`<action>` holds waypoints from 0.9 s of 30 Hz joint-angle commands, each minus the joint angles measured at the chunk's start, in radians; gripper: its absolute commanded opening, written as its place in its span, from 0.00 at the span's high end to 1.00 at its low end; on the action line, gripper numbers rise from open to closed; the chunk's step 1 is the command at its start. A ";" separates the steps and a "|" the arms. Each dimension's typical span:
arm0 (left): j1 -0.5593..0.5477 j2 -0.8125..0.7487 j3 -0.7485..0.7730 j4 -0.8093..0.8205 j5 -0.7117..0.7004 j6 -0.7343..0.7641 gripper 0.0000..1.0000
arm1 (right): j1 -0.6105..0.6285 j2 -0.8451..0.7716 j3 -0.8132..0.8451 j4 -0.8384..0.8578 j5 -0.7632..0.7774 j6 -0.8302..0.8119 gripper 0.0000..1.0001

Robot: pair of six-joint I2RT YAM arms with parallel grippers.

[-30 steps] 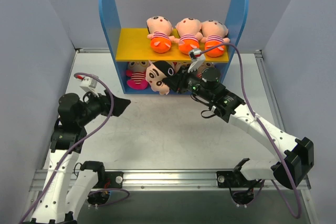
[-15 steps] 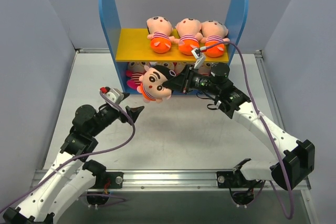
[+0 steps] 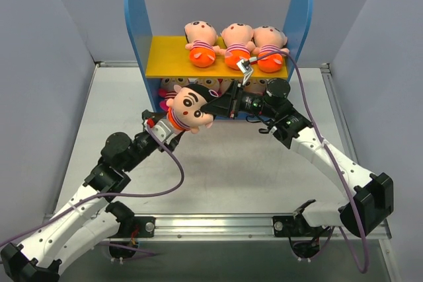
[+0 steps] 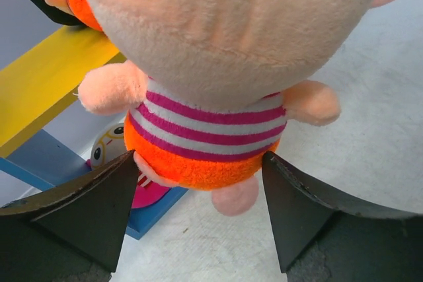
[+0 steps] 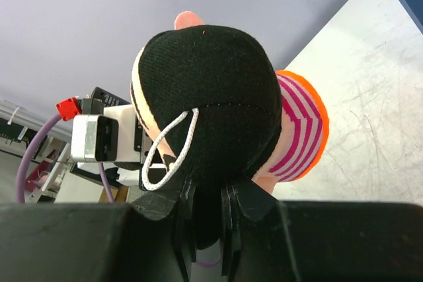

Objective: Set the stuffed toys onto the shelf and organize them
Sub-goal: Pass the stuffed toy from the right arm to the left

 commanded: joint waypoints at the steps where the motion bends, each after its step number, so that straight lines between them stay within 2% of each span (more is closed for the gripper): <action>1: -0.028 0.012 0.036 0.086 -0.052 0.099 0.18 | -0.004 -0.001 0.004 0.097 -0.055 0.034 1.00; 6: -0.033 0.041 0.041 0.138 -0.041 0.077 0.27 | -0.004 0.005 0.006 0.111 -0.058 0.044 1.00; 9: -0.040 0.057 0.044 0.164 -0.029 0.050 0.44 | -0.004 0.014 0.006 0.114 -0.056 0.047 1.00; 10: -0.040 0.058 0.046 0.169 -0.026 0.041 0.55 | -0.004 0.014 0.004 0.114 -0.056 0.047 1.00; 13: -0.043 0.058 0.052 0.177 -0.013 0.007 0.71 | -0.004 0.020 0.001 0.097 -0.046 0.032 1.00; 14: -0.042 0.055 0.055 0.175 -0.012 -0.001 0.81 | -0.005 0.019 0.001 0.089 -0.043 0.028 1.00; 15: -0.042 0.054 0.056 0.172 -0.010 -0.009 0.87 | -0.005 0.017 0.001 0.079 -0.039 0.024 1.00; 17: -0.043 0.044 0.056 0.160 -0.010 -0.031 0.97 | -0.013 0.011 0.003 0.069 -0.027 0.009 1.00; 18: -0.042 0.040 0.056 0.145 -0.012 -0.047 0.98 | -0.017 0.008 0.010 0.048 -0.023 -0.002 0.98; 19: -0.043 0.034 0.059 0.135 -0.016 -0.055 0.97 | -0.023 0.005 0.017 0.031 -0.018 -0.012 0.94; 20: -0.043 0.029 0.061 0.125 -0.021 -0.062 0.98 | -0.036 -0.001 0.026 0.008 -0.004 -0.046 0.84; 22: -0.043 0.023 0.067 0.085 -0.047 -0.097 0.98 | -0.048 -0.010 0.058 -0.064 0.011 -0.086 0.71; 23: -0.043 0.021 0.076 0.068 -0.058 -0.111 0.98 | -0.062 -0.019 0.069 -0.088 0.029 -0.104 0.55; 26: -0.043 0.015 0.099 0.007 -0.104 -0.159 0.97 | -0.091 -0.047 0.112 -0.168 0.054 -0.172 0.36; 27: -0.043 0.015 0.109 -0.022 -0.117 -0.191 0.98 | -0.115 -0.055 0.121 -0.193 0.072 -0.201 0.25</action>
